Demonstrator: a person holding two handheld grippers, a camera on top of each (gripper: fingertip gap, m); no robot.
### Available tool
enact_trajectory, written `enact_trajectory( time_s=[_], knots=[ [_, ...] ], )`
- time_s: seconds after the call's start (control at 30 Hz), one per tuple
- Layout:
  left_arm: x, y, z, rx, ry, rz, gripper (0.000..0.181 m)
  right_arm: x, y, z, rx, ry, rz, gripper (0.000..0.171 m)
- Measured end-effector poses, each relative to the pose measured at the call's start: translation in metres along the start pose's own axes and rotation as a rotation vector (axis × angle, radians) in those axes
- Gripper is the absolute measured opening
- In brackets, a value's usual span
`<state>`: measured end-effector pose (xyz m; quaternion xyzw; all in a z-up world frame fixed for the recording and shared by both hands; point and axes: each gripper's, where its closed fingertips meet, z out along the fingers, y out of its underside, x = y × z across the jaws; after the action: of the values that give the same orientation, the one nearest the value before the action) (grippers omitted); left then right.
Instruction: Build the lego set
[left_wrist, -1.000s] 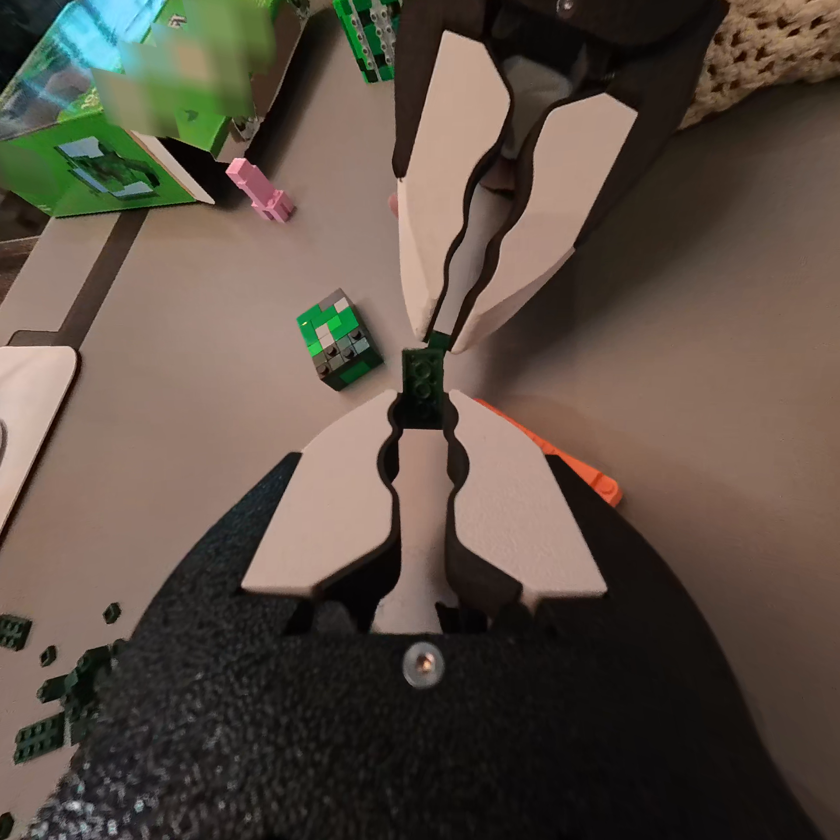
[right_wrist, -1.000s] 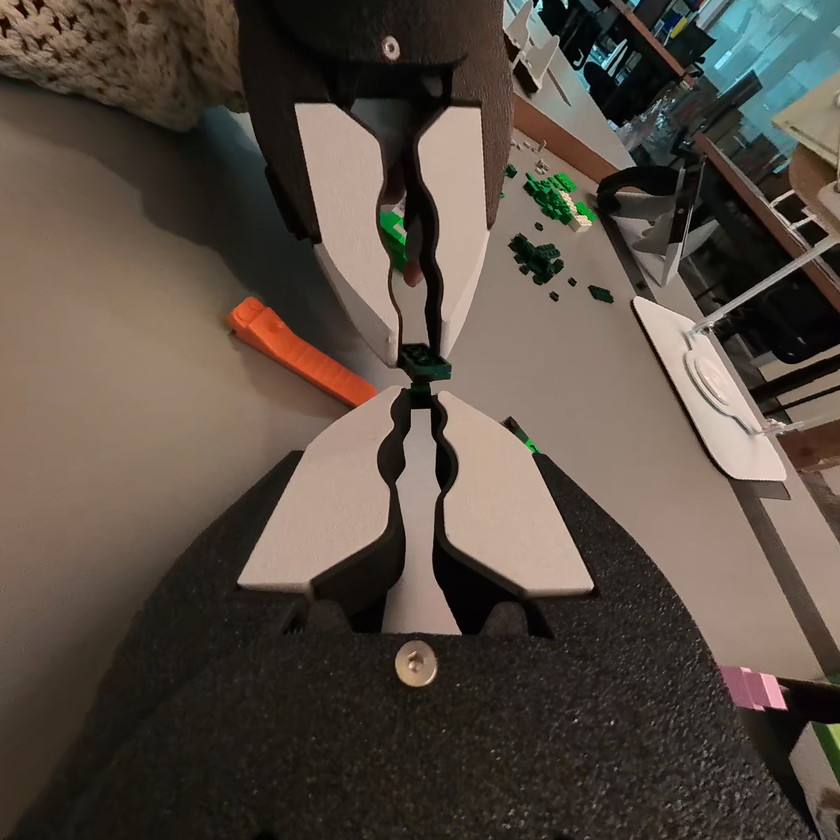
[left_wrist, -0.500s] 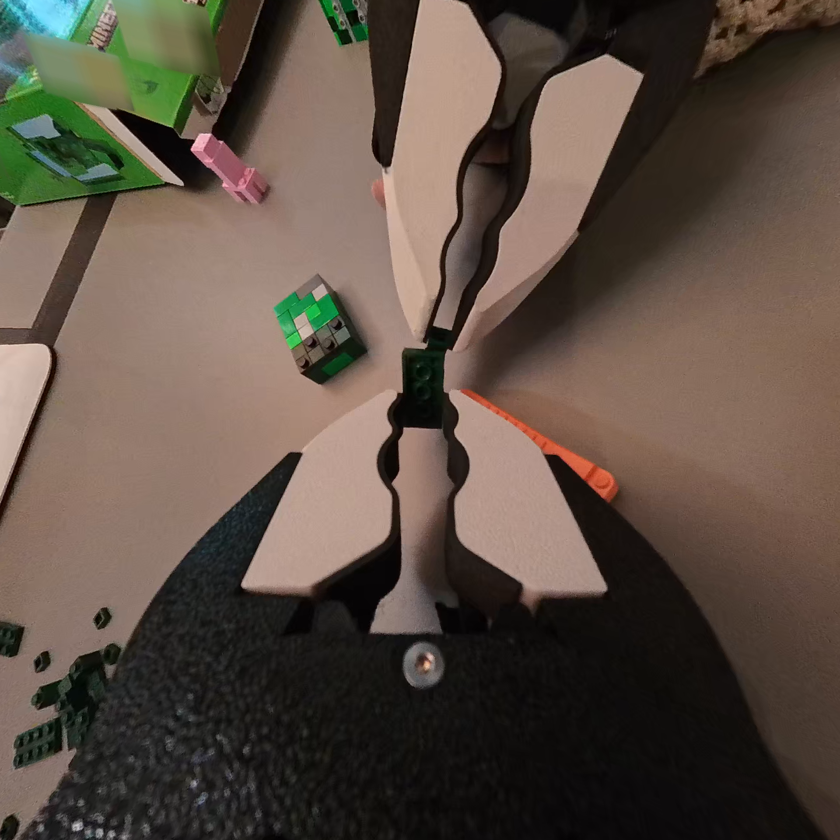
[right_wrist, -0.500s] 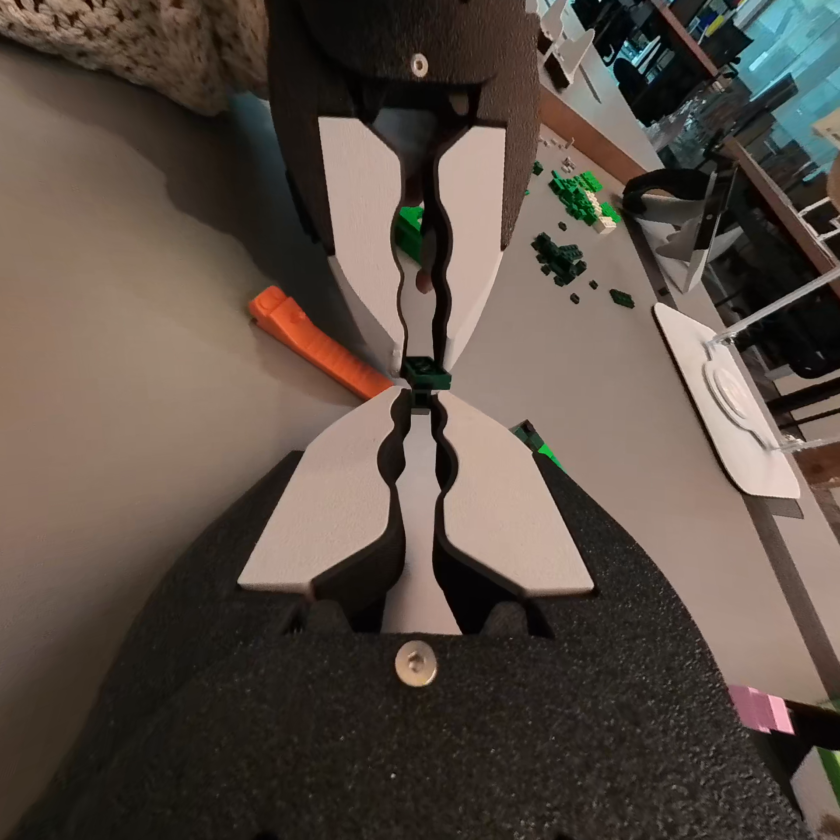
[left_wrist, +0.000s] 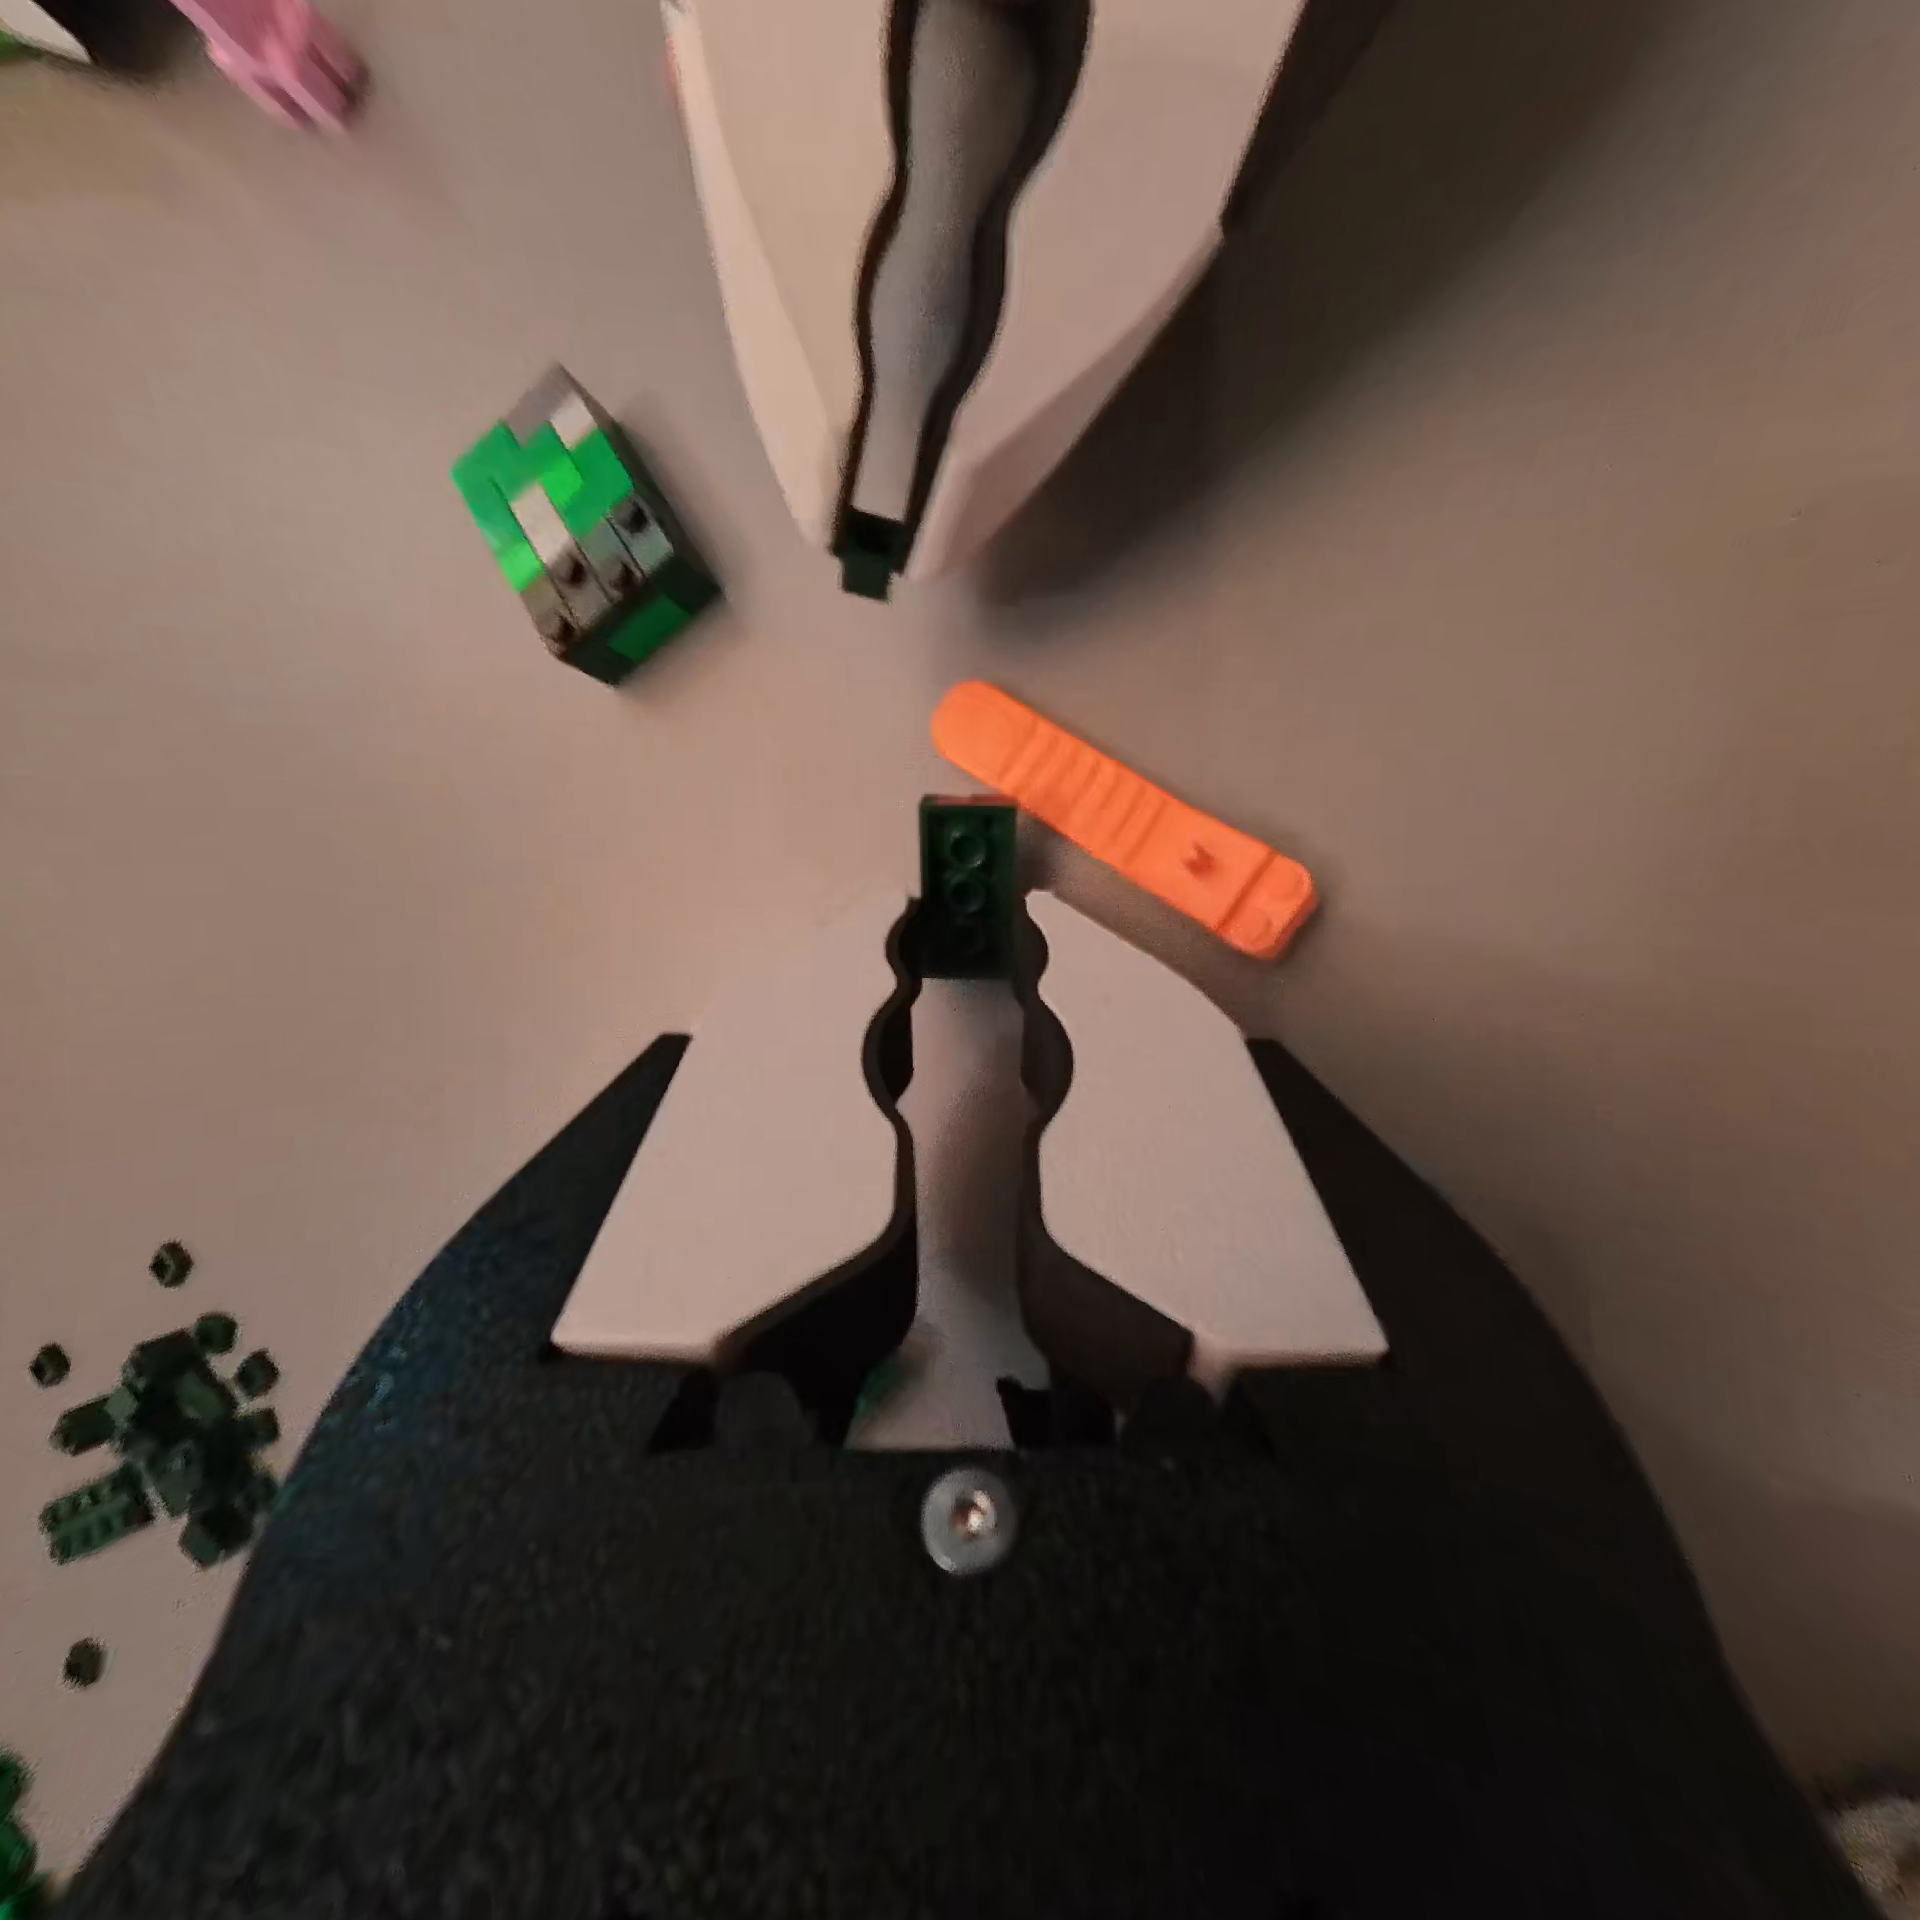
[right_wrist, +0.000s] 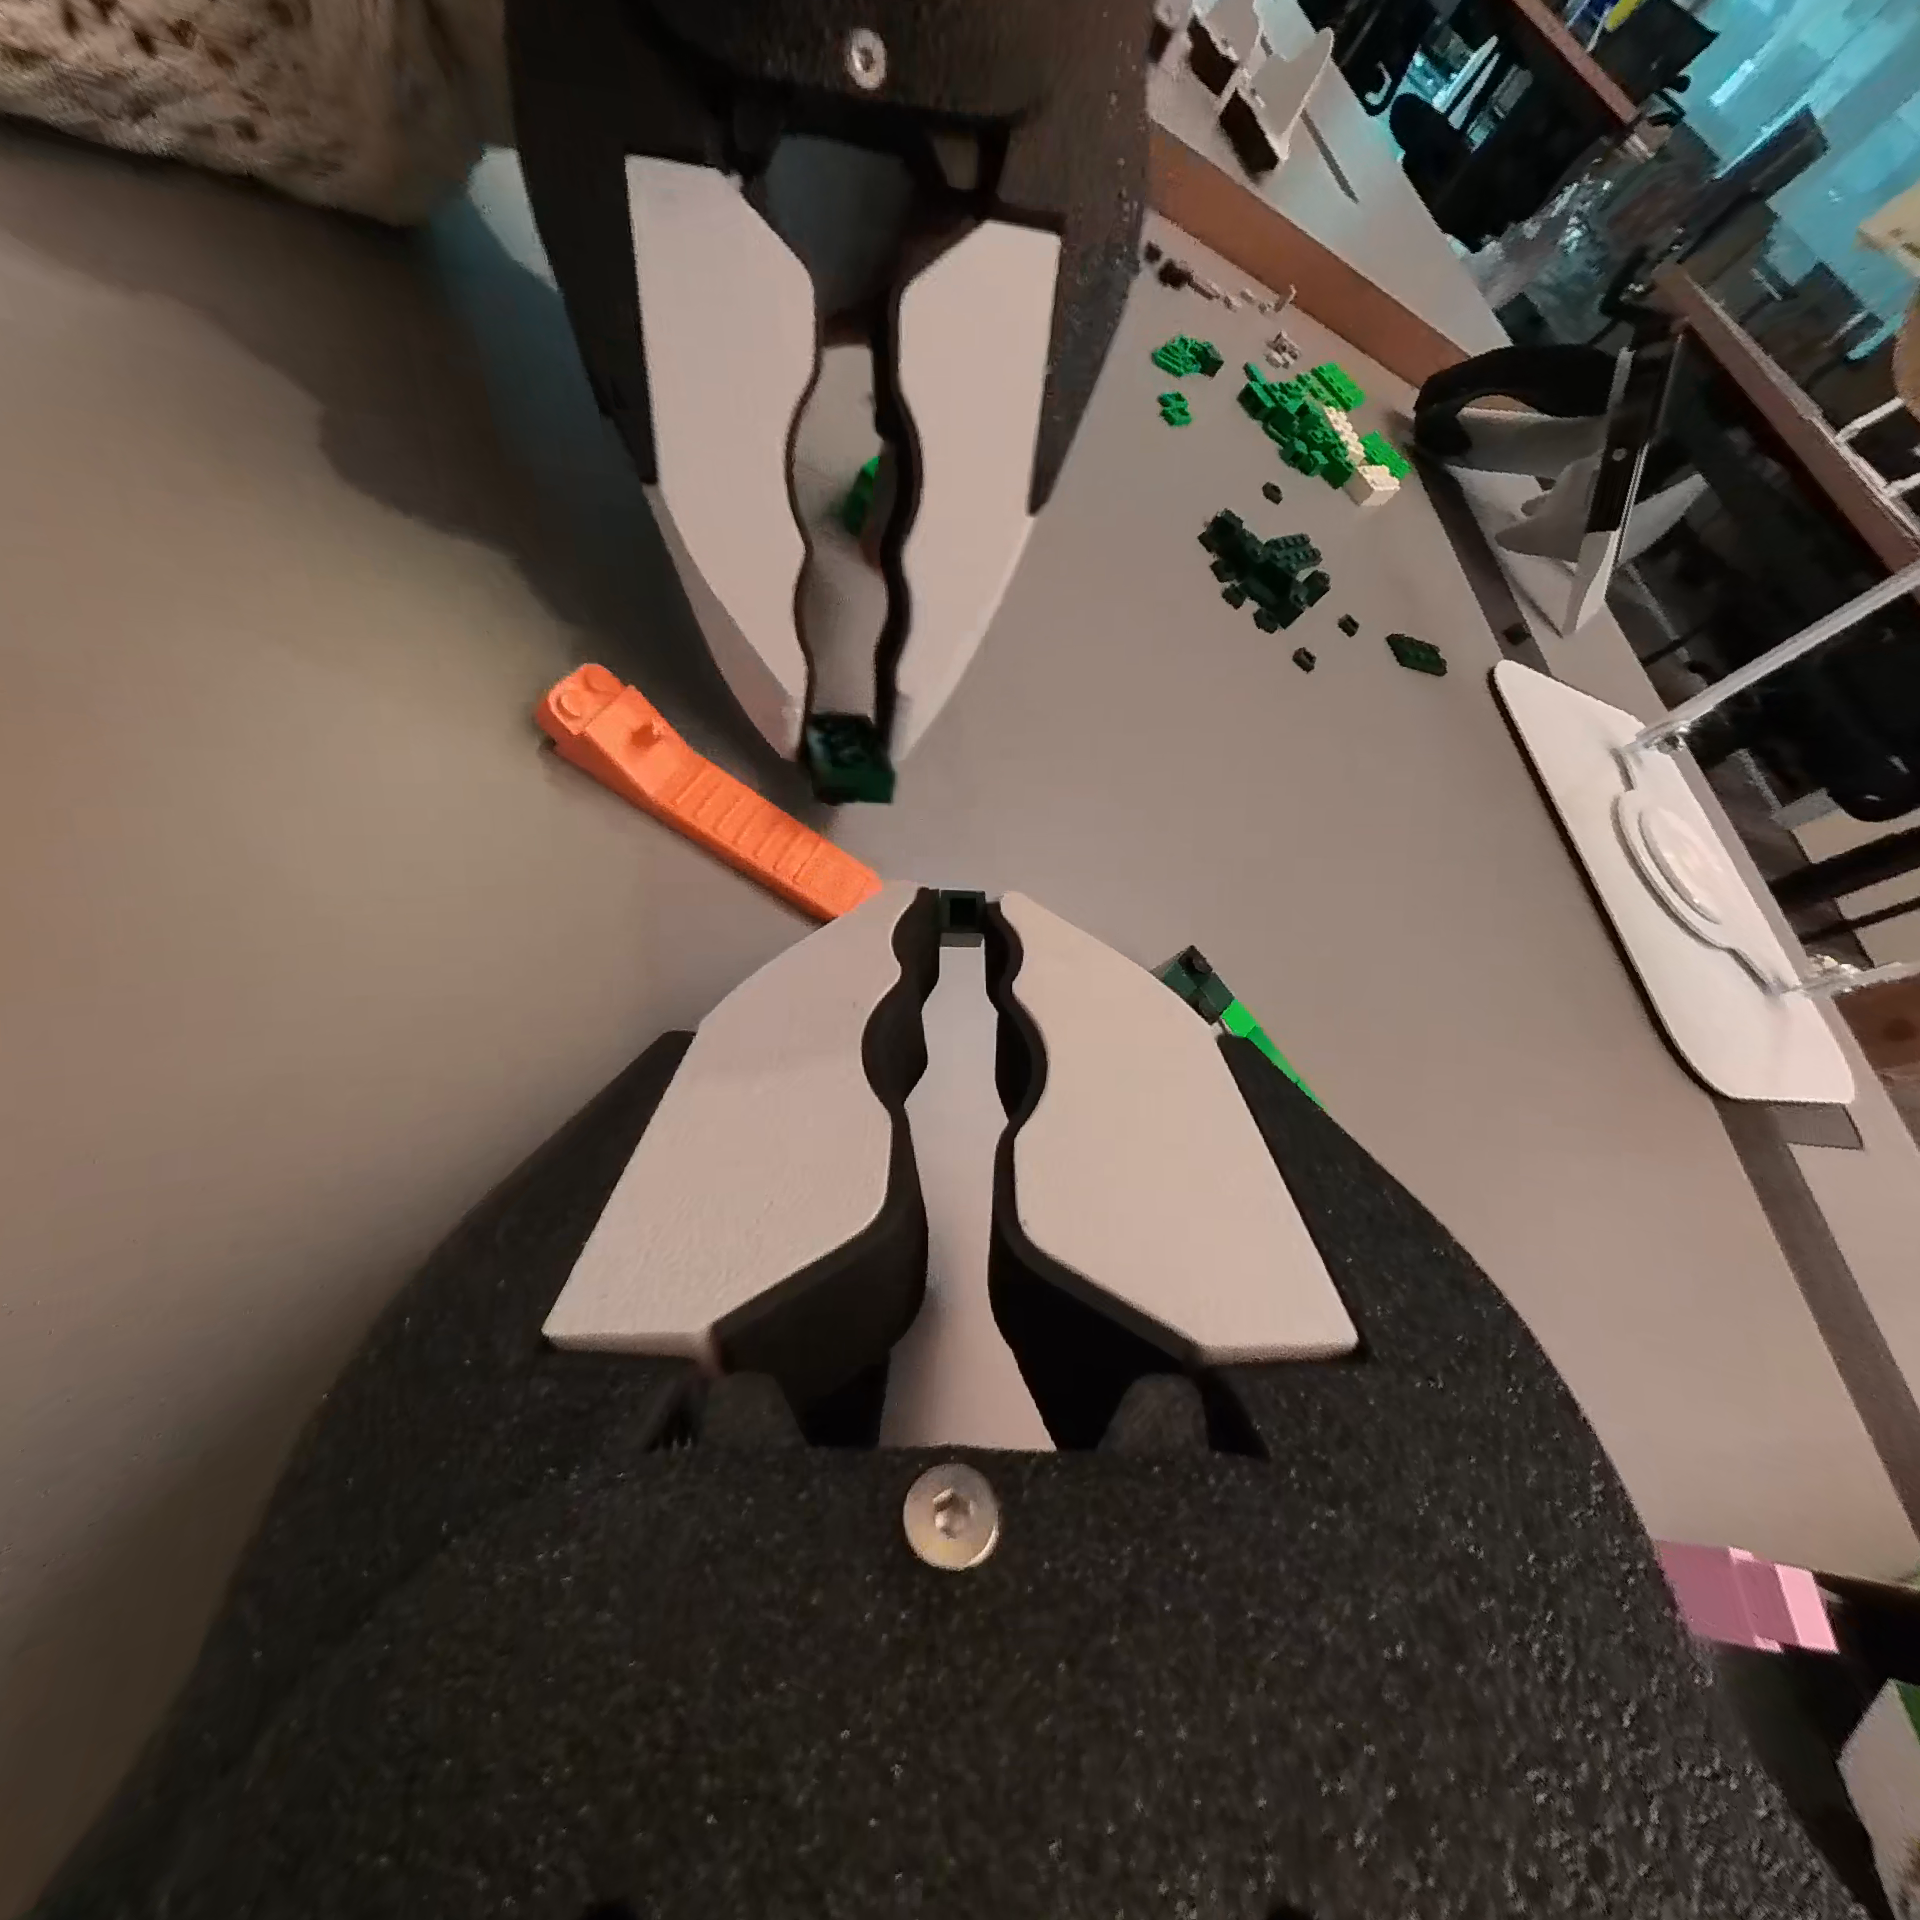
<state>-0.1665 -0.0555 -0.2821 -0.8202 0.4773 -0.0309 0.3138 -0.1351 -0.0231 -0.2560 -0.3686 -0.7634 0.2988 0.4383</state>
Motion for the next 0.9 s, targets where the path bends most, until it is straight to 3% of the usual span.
enact_trajectory(
  time_s=[0.23, 0.9],
  knots=[
    [0.008, 0.005, -0.003, -0.128, -0.039, 0.052, 0.017, 0.001, 0.004, 0.003, -0.034, 0.003, 0.002, 0.008],
    [0.015, -0.010, -0.001, -0.025, 0.013, 0.021, 0.017, -0.007, 0.007, 0.005, -0.066, -0.032, -0.040, 0.008]
  ],
)
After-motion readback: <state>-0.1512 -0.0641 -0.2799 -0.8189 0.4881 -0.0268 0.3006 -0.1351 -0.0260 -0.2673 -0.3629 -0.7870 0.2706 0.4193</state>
